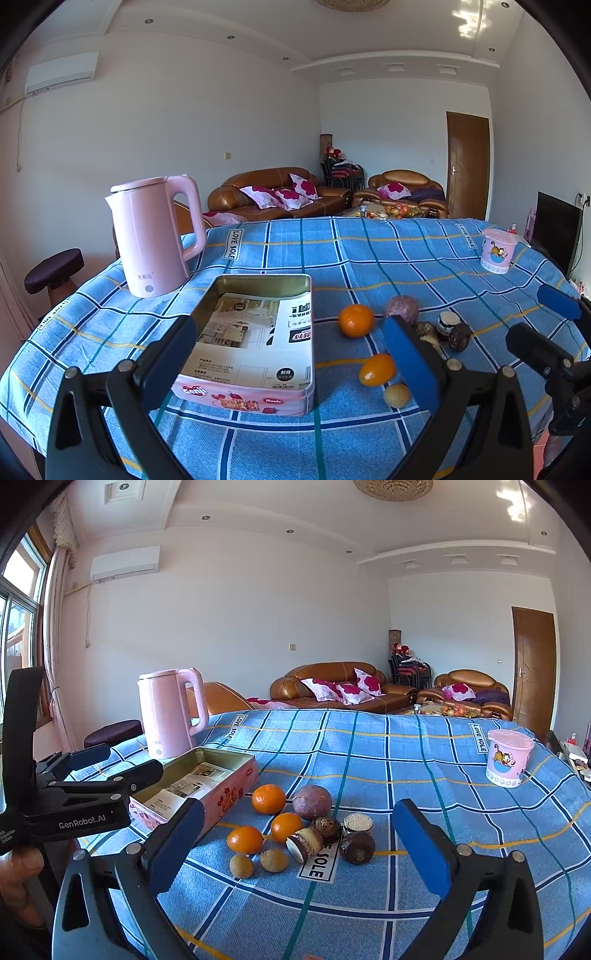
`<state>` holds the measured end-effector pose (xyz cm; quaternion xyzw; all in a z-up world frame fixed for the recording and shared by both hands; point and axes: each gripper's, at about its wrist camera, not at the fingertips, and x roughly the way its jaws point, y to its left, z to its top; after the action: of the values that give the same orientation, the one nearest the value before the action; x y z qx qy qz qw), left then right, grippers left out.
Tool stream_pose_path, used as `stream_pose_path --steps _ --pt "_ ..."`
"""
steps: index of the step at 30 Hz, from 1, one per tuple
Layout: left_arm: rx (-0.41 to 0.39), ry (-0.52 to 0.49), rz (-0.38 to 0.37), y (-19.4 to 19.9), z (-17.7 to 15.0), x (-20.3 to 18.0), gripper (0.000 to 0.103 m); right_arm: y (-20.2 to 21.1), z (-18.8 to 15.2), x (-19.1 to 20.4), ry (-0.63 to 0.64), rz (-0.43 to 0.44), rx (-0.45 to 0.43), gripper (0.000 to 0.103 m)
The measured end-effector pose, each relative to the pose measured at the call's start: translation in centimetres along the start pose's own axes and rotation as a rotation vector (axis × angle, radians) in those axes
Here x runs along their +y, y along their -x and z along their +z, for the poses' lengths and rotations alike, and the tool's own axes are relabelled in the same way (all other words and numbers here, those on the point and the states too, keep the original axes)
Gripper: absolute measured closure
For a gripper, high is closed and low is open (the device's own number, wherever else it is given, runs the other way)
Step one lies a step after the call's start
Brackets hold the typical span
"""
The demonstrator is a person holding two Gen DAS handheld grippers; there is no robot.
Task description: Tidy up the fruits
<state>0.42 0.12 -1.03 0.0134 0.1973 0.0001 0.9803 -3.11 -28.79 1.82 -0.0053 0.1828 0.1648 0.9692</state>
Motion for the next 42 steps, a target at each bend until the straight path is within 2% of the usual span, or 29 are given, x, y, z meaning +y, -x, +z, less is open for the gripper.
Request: stream_pose_path --steps 31,42 --pt "0.011 0.001 0.001 -0.3 -0.5 0.3 0.0 -0.2 -0.6 0.1 -0.003 0.007 0.015 0.001" --pt "0.038 -0.007 0.0 -1.0 -1.0 -0.3 0.0 -0.4 -0.8 -0.1 -0.008 0.003 0.027 0.001"
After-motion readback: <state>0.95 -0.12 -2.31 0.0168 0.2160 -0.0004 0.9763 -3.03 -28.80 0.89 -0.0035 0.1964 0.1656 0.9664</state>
